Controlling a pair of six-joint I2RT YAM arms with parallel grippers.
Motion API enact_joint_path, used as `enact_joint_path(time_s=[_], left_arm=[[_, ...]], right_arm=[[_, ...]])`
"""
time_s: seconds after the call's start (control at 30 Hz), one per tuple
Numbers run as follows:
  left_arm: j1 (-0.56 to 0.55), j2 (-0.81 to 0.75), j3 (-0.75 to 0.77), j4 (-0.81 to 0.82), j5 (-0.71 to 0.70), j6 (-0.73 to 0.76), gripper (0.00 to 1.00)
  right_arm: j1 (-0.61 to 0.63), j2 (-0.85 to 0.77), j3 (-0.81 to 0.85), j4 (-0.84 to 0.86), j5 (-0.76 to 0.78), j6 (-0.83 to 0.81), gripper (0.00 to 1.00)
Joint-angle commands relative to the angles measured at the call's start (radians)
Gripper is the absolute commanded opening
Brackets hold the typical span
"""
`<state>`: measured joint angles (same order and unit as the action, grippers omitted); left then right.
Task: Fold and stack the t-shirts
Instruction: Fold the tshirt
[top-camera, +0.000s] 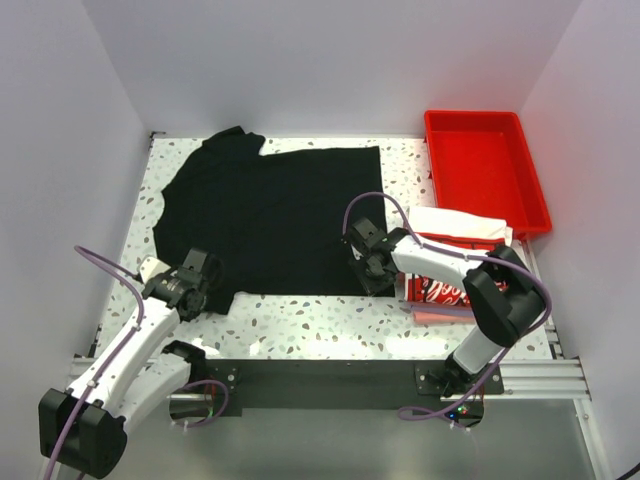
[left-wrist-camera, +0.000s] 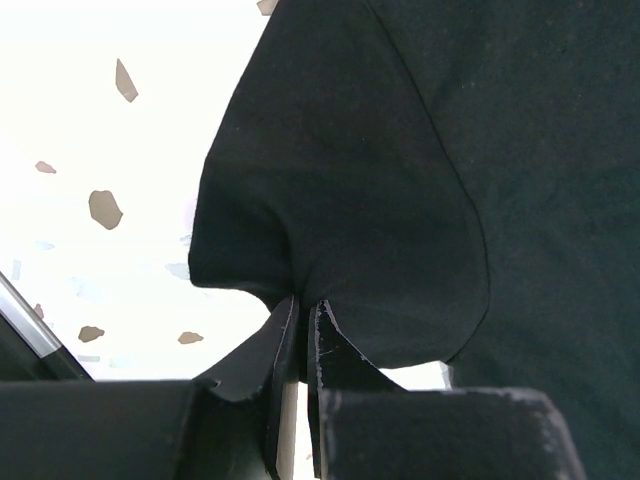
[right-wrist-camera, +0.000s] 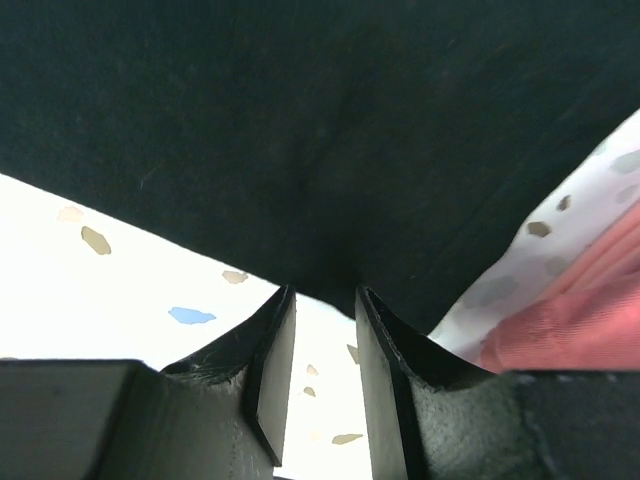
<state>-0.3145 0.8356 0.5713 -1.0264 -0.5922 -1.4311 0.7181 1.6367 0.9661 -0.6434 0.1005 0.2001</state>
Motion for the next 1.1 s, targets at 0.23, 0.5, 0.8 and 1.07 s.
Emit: enact_joint_path(time_s=[0.23,0.5,0.8,1.07], left_arm=[[0.006,-0.001,0.041,-0.023,-0.072,-0.020,0.03],[0.006,-0.012,0.048,-0.047,-0.069,-0.031,0.03],[0.006,-0.084,0.056,-0.093,-0.020,-0.054,0.00],[0.006,-0.168,0.081,-0.111,-0.020,-0.045,0.00]], right_arm=[[-0.003,0.025,0.039,-0.012,-0.010,-0.024,0.36],[0.000,0.041,-0.021,0.002,-0.122,0.034,0.30],[0.004,-0.054,-0.081,-0.002,-0.127,0.090,0.08],[0.026,-0.130,-0.066,-0.065,-0.122,0.073,0.08]])
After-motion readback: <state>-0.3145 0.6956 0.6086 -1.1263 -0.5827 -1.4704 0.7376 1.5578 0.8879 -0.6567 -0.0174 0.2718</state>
